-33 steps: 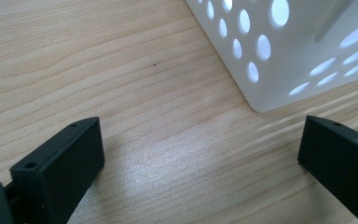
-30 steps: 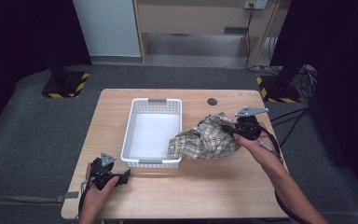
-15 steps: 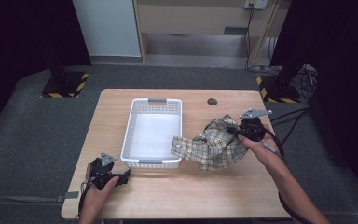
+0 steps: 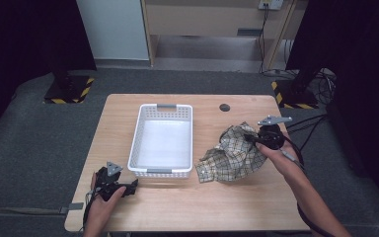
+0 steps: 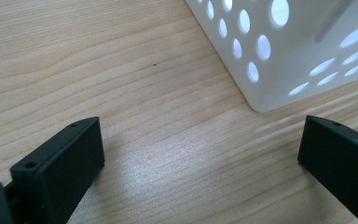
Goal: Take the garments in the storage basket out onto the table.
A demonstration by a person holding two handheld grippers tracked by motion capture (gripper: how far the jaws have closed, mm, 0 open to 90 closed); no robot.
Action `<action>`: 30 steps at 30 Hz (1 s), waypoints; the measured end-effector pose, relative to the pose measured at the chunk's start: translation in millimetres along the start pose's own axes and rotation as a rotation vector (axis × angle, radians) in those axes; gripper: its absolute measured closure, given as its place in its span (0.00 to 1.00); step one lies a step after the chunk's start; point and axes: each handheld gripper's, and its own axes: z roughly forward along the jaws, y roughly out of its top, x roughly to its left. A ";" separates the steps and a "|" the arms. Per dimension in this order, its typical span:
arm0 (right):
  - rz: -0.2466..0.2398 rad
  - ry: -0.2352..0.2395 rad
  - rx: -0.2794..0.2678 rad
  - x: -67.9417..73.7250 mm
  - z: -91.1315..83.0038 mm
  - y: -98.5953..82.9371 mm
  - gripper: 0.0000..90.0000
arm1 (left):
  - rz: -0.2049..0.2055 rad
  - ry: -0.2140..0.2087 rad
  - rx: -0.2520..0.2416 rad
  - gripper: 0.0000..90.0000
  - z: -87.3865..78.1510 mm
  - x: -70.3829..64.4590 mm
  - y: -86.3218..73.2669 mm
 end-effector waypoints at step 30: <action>0.076 -0.065 0.009 -30.5 15.1 -23.0 0.87 | 0.000 0.000 0.000 0.00 0.0 0.0 0.0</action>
